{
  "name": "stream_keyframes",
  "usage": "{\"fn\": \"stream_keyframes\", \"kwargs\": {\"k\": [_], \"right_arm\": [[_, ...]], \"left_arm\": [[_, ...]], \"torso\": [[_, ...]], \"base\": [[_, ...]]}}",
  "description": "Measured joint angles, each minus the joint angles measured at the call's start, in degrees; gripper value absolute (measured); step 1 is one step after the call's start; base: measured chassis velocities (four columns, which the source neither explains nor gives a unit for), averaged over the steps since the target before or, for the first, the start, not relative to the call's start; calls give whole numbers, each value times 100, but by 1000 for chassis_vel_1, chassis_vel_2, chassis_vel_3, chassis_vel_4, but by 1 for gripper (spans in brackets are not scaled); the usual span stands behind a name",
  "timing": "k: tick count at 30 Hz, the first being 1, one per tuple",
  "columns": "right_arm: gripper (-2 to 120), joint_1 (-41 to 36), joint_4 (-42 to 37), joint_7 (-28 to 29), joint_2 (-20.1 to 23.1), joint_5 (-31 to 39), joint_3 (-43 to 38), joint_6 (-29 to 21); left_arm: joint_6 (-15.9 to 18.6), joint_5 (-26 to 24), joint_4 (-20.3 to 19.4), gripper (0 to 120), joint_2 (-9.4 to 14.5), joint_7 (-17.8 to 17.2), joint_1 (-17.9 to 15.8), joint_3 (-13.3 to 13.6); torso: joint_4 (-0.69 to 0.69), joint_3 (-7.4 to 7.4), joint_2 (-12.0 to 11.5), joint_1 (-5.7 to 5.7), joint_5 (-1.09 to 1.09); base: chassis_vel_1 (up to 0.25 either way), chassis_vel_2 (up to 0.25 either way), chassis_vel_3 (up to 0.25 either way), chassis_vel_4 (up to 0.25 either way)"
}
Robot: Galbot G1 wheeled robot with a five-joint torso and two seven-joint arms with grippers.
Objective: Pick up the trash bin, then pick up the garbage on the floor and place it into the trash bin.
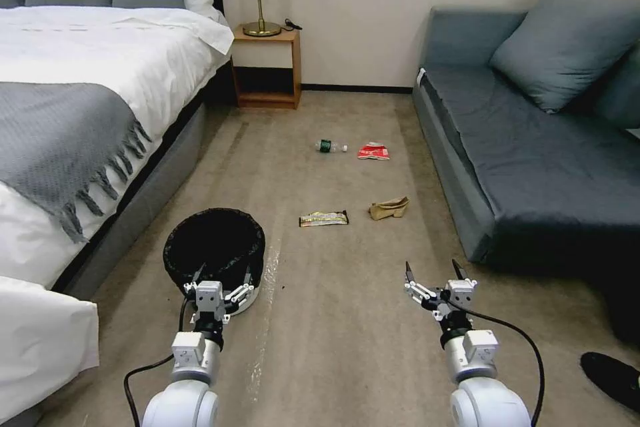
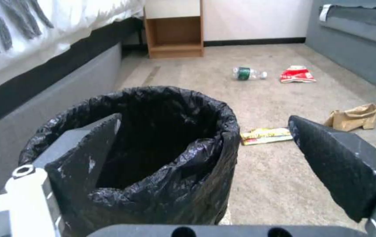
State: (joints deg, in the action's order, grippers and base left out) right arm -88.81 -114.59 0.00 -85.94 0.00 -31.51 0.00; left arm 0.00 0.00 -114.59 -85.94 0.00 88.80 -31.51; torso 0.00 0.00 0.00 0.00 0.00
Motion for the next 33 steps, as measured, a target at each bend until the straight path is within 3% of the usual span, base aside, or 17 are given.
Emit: {"fn": "stream_keyframes", "kwargs": {"k": [25, 33], "right_arm": [[100, 0, -30, 16, 9, 73, -7, -79], [100, -18, -626, 560, 249, 1282, -274, -1219]], "left_arm": [[82, -53, -13, 100, 28, -13, -29, -31], [1269, -876, -452, 100, 419, -394, -440, -552]], "torso": [[1, 0, 0, 0, 0], [0, 0, 0, 0, 0]], "base": [[0, 0, 0, 0], [0, 0, 0, 0]]}}
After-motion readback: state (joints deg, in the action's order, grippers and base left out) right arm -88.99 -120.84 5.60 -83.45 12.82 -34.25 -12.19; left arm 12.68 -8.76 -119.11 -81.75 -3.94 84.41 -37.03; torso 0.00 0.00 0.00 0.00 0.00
